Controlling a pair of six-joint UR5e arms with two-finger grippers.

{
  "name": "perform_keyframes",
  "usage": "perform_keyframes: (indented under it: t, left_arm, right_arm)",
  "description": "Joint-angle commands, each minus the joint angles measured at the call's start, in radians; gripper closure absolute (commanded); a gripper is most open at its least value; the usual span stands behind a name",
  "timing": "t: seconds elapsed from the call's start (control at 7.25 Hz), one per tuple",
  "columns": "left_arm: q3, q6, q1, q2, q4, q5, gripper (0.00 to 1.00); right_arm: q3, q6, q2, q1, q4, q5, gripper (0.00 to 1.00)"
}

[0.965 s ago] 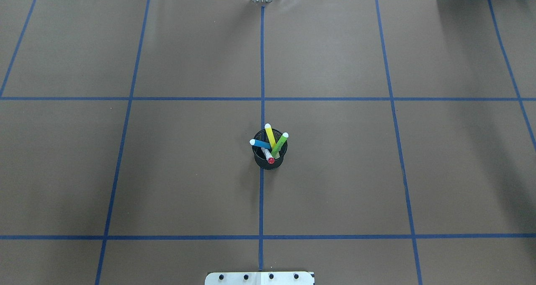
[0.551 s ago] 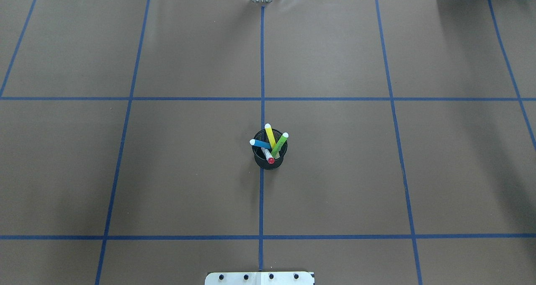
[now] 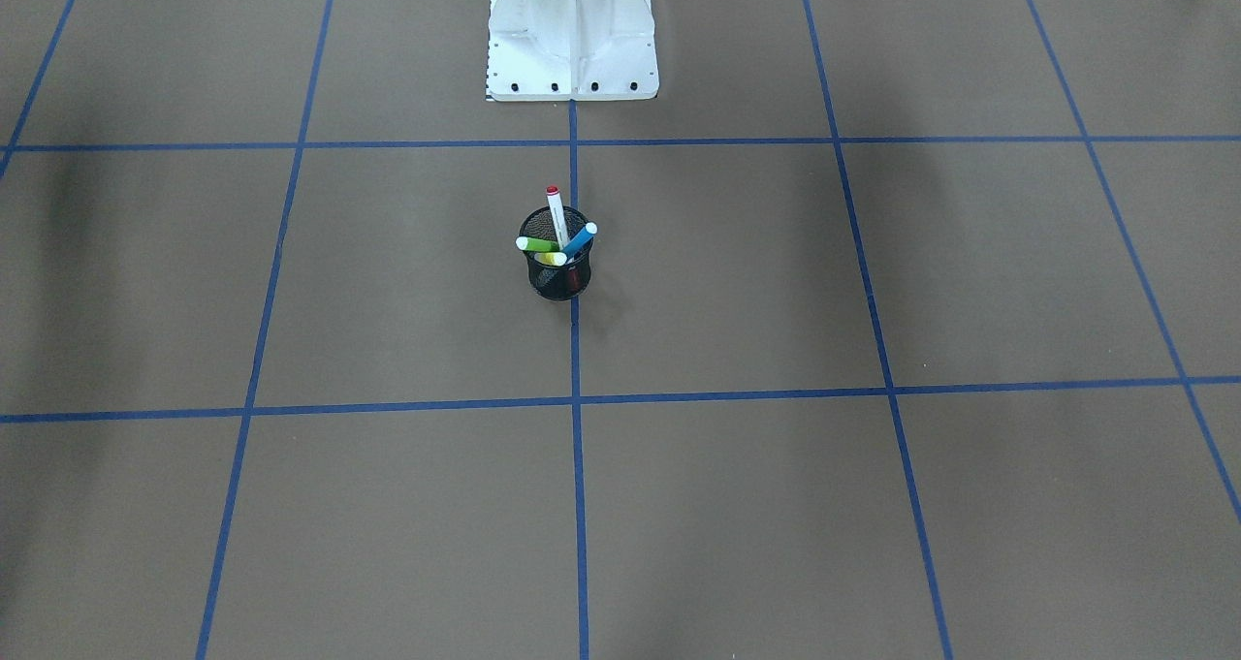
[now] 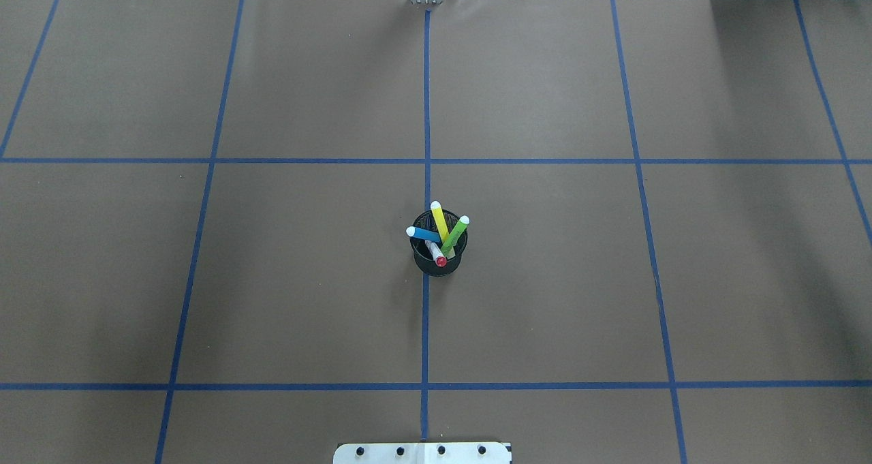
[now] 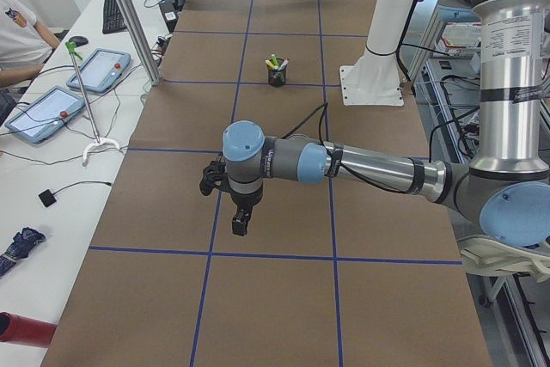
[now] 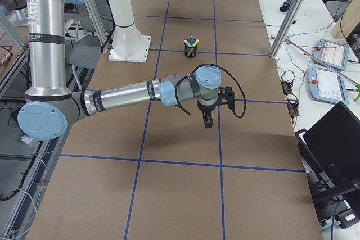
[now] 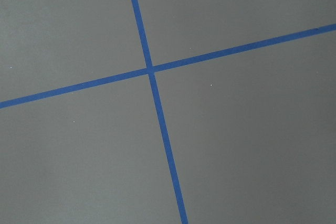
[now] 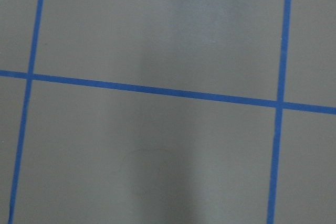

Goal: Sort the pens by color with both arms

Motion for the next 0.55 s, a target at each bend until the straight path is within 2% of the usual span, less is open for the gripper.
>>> perform_keyframes:
  t: [0.0, 0.28, 0.41]
  left_arm:
    - [0.000, 0.000, 0.000, -0.001, -0.001, -0.001, 0.00]
    - [0.006, -0.002, 0.000, -0.003, 0.001, 0.001, 0.00]
    - [0.008, -0.002, 0.000, -0.003, 0.002, 0.001, 0.00]
  right_arm:
    - [0.062, 0.307, 0.049, -0.119, 0.093, 0.009, 0.00]
    - [0.113, 0.547, 0.165, -0.234, 0.095, -0.005, 0.00]
    - [0.154, 0.657, 0.210, -0.304, 0.094, -0.055, 0.01]
